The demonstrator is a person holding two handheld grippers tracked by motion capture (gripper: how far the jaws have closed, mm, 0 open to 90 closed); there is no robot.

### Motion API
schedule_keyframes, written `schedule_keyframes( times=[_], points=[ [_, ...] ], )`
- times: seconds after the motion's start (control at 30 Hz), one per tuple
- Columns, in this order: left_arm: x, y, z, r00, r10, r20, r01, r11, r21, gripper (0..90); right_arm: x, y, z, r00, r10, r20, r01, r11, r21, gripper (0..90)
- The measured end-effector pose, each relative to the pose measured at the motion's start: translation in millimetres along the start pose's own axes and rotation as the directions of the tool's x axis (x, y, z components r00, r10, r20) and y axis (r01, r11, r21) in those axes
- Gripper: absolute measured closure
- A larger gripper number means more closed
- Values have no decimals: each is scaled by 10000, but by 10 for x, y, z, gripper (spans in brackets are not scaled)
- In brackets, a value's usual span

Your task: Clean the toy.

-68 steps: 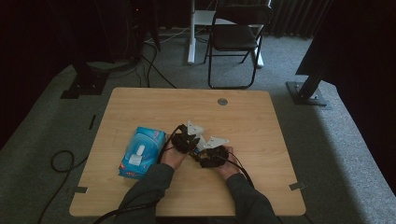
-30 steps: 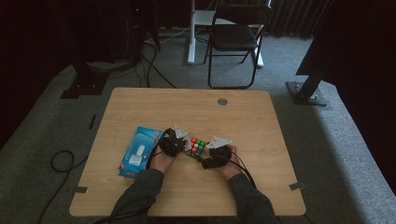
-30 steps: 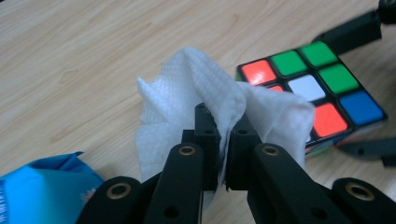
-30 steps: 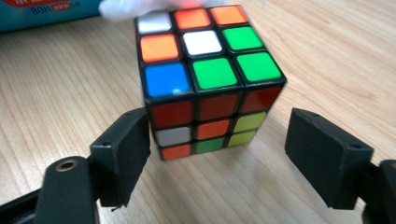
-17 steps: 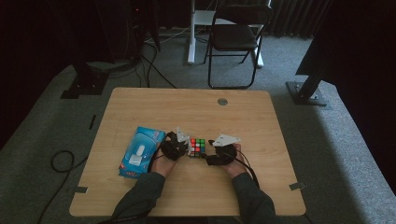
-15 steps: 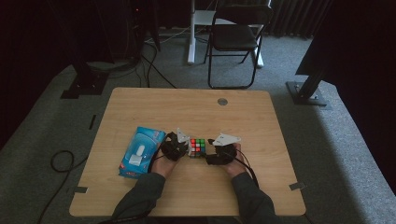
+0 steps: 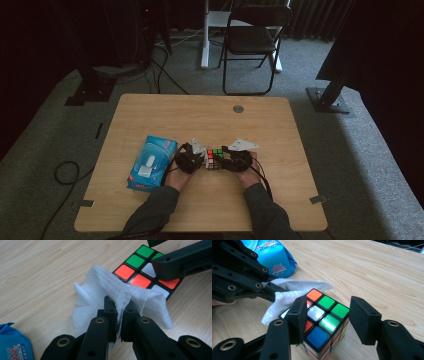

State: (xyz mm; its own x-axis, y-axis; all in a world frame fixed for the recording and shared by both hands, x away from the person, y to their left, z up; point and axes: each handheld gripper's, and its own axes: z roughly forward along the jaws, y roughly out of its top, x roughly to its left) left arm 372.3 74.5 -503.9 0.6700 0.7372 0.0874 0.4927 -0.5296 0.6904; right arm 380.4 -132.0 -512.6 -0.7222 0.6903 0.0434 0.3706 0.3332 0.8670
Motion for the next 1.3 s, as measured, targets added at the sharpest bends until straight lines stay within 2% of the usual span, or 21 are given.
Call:
schedule_keyframes(
  times=[0.17,0.33,0.47,0.63,0.77,0.87,0.93,1.1,1.3],
  points=[
    [35,-9,25,9998,-150,-134,150,9999,-56,859,26,16,38,9999,106,63,-106,9998,148,459],
    [54,-8,34,9995,-229,-233,226,9997,-123,858,46,72,45,9995,162,264,-176,9983,549,449],
    [78,10,17,9985,-426,-331,414,9984,-383,860,51,77,40,9988,405,277,-422,9969,660,467],
    [107,50,-5,9975,-701,23,700,9941,-823,861,30,51,36,9967,800,143,-807,9951,566,472],
    [93,68,-3,9954,-880,376,911,9917,-905,861,28,48,36,9957,920,140,-927,9941,569,475],
    [56,58,26,9959,-792,441,826,9933,-812,861,25,44,35,9951,985,107,-990,9935,558,480],
    [69,57,32,9937,-977,548,1021,9913,-830,861,24,41,35,9949,1005,110,-1009,9934,542,479],
    [79,62,38,9950,-857,510,893,9933,-733,861,30,36,36,9944,1043,163,-1050,9932,501,482],
    [78,38,58,9944,-998,356,1021,9924,-683,862,39,30,35,9941,1065,228,-1074,9932,440,484]
  ],
)
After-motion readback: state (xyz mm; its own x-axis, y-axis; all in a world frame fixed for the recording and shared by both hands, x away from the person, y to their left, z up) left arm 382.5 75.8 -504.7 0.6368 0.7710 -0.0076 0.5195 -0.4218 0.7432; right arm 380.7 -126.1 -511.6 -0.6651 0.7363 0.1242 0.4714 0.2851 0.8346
